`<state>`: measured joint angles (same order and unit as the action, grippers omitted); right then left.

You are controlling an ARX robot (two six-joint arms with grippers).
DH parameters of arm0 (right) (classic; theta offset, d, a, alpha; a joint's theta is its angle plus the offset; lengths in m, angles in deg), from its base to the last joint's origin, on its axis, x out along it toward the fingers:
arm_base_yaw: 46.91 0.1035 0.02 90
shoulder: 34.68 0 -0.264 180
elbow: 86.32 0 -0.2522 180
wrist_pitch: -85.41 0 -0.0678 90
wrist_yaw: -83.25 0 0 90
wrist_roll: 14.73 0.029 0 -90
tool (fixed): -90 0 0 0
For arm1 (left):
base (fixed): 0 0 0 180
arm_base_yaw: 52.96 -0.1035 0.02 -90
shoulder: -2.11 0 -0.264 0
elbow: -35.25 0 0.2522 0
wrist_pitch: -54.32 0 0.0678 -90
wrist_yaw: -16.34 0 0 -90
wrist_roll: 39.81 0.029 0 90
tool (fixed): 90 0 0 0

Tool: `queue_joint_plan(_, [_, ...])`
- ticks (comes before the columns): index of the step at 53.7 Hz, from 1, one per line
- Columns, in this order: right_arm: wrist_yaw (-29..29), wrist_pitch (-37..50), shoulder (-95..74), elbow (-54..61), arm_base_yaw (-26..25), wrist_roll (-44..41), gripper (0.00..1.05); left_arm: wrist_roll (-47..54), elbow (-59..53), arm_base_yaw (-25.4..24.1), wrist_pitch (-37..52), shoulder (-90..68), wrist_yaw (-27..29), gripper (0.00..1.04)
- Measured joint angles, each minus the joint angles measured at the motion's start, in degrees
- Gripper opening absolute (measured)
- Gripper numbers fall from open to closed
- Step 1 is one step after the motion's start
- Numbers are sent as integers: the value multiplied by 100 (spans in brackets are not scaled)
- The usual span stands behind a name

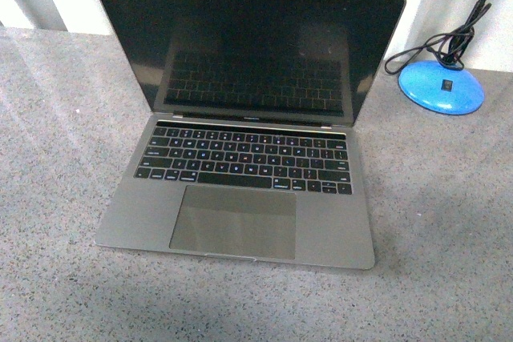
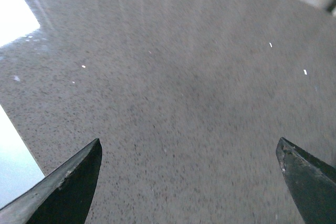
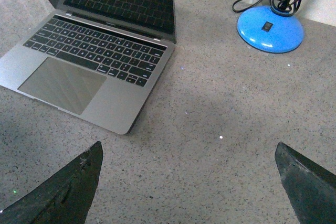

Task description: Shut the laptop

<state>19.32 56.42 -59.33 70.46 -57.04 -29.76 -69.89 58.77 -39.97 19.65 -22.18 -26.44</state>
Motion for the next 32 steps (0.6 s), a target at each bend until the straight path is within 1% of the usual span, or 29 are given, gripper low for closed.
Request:
queue_joint_plan(2, [-4,105,-240,-87,-35,-109,95,-109,22,-83,289,-151,-4,98])
queue_joint_plan(4, [59,251,-474,-173,-68,-278,95,-120,66,-199,708,-330,-205,98])
queue_joint_plan(10, [79,785,-1283,-483,-70,-850,95,422,227,-479,2247,-1377,-1019,98])
queue_joint_plan(13, [-66,1075,-1880,-708,15,-1161,95,793,358,-588,3018,-2048,-1464,98])
queue_joint_plan(17, [-87,1327,-2658,-1091,166,-1482,95,1255,636,-691,3814,-2828,-1937,98])
queue_joint_plan(20, [-227,1600,-3171,-1357,306,-1639,95,1539,894,-726,4190,-3300,-2221,98])
queue_joint_plan(25, [-374,2100,-3950,-1908,560,-1727,95,1989,1368,-706,4610,-3987,-2439,98])
queue_joint_plan(32, [-442,2236,-4444,-2441,752,-1731,95,2341,1718,-632,4811,-4415,-2669,98])
